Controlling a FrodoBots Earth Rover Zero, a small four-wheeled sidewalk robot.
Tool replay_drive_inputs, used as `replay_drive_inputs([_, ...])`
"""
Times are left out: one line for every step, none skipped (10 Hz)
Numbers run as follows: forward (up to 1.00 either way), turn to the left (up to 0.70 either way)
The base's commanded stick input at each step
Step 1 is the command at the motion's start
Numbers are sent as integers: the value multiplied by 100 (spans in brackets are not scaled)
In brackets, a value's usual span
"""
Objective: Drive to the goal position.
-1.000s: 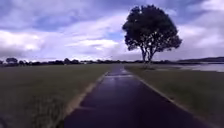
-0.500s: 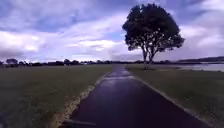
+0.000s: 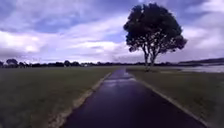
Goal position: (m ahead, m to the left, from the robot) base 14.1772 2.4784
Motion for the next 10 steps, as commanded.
replay_drive_inputs([13,0])
replay_drive_inputs([0,0])
replay_drive_inputs([0,0])
replay_drive_inputs([0,0])
replay_drive_inputs([0,0])
replay_drive_inputs([0,0])
replay_drive_inputs([0,0])
replay_drive_inputs([0,0])
replay_drive_inputs([0,0])
replay_drive_inputs([0,0])
